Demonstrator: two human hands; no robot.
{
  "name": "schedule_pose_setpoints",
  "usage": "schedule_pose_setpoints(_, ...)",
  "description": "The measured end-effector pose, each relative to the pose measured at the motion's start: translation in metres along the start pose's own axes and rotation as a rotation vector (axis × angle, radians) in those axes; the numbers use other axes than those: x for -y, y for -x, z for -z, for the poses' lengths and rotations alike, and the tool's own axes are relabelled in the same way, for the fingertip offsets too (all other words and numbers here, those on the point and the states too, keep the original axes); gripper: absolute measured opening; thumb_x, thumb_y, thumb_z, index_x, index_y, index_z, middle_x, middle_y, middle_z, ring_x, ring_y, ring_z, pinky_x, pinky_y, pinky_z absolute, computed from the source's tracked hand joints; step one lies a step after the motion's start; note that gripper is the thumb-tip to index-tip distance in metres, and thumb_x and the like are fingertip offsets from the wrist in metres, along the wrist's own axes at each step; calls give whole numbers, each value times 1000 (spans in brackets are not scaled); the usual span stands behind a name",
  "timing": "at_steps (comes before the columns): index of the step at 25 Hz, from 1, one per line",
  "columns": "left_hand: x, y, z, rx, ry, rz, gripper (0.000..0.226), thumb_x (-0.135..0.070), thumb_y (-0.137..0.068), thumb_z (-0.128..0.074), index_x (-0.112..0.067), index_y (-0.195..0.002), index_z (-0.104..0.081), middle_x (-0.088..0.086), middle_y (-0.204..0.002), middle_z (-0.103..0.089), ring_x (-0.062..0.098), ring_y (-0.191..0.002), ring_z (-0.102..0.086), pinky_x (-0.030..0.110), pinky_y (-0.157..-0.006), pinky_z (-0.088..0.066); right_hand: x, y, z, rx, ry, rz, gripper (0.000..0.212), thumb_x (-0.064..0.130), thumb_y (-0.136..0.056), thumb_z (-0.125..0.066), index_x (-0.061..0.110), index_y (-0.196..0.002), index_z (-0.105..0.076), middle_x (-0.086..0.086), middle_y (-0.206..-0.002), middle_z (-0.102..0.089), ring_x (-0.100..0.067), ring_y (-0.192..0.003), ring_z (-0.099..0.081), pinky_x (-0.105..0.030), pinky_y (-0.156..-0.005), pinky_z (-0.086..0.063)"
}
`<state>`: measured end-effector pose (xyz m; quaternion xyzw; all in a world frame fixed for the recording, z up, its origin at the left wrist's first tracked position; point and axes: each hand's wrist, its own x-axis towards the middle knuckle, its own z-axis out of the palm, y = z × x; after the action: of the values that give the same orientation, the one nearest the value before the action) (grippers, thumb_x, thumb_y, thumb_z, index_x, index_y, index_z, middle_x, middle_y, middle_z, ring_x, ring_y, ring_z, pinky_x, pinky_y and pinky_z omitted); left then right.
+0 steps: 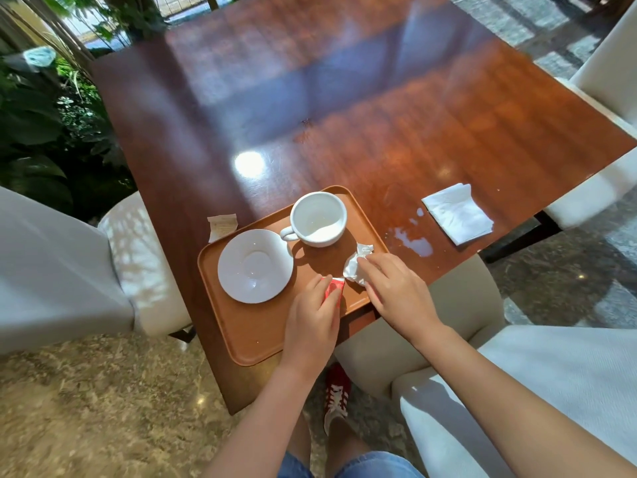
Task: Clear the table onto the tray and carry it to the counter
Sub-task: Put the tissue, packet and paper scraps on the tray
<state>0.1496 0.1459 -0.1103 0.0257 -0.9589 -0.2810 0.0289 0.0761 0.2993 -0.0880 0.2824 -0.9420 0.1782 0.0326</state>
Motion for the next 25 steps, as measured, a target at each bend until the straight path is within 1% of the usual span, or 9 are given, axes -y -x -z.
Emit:
schedule_pose_setpoints(4, 2, 9, -1, 38, -70, -68, 39, -15, -84, -64, -7, -122, -59, 10, -125, -62, 25, -120, -54, 28, -97, -36, -4, 6, -2, 28, 20, 62, 38, 6, -80, -63, 5, -117, -56, -12, -111, -66, -27, -105, -61, -36, -92, -50)
schedule_pose_setpoints(8, 0, 4, 7, 56, -75, -123, 37, -12, -85, -61, -5, -122, -59, 12, -124, -62, 27, -120, -54, 38, -97, -47, -3, 3, 1, 24, 7, 31, 36, 8, -79, -65, 6, -114, -58, -13, -110, -66, -29, -102, -62, -39, -89, -51)
schedule_pose_setpoints(11, -3, -10, 25, -11, -5, -180, 29, -12, -88, -55, -7, -116, -63, 12, -121, -64, 25, -116, -55, 35, -96, -45, -16, -11, 12, -56, -4, -71, 35, 6, -79, -66, 4, -113, -61, -17, -110, -66, -33, -101, -62, -44, -84, -51)
schedule_pose_setpoints(13, 9, -34, 49, -124, 26, -136, 28, -12, -87, -50, -8, -112, -64, 10, -116, -66, 21, -110, -56, 31, -95, -41, -38, -23, 22, -103, 13, -187, 34, 5, -81, -63, 5, -114, -62, -19, -114, -64, -36, -105, -59, -47, -85, -50)
schedule_pose_setpoints(15, 38, -67, 77, -221, 4, -70, 28, -9, -84, -51, -7, -109, -64, 11, -113, -66, 22, -106, -56, 29, -94, -39, -66, -34, 30, -80, 56, -299, 35, 4, -82, -60, 7, -118, -60, -22, -119, -60, -40, -109, -54, -49, -86, -47)
schedule_pose_setpoints(16, 57, -84, 90, -220, -60, -46, 27, -6, -84, -53, -6, -108, -64, 13, -113, -65, 26, -106, -56, 32, -93, -40, -78, -39, 32, -36, 90, -349, 37, 5, -83, -59, 8, -120, -58, -23, -122, -57, -41, -111, -51, -51, -87, -45)
schedule_pose_setpoints(20, 119, -129, 107, 13, -242, 163, 35, -4, -85, -53, -7, -119, -61, 17, -128, -55, 35, -117, -48, 44, -96, -39, -111, -50, 28, 117, 231, -459, 39, 7, -86, -55, 13, -124, -54, -19, -129, -52, -41, -114, -43, -53, -85, -43)
schedule_pose_setpoints(23, 143, -143, 103, 167, -253, 290, 37, -10, -88, -51, -13, -124, -58, 16, -133, -48, 34, -120, -44, 46, -97, -39, -124, -52, 25, 157, 257, -468, 33, 5, -87, -53, 12, -119, -55, -18, -121, -54, -41, -108, -45, -51, -75, -47)
schedule_pose_setpoints(25, 151, -148, 103, 203, -252, 321, 37, -12, -87, -52, -15, -124, -58, 17, -129, -48, 36, -117, -45, 47, -94, -42, -130, -52, 22, 160, 232, -464, 26, 4, -86, -54, 10, -112, -57, -18, -111, -57, -42, -101, -46, -49, -68, -49)
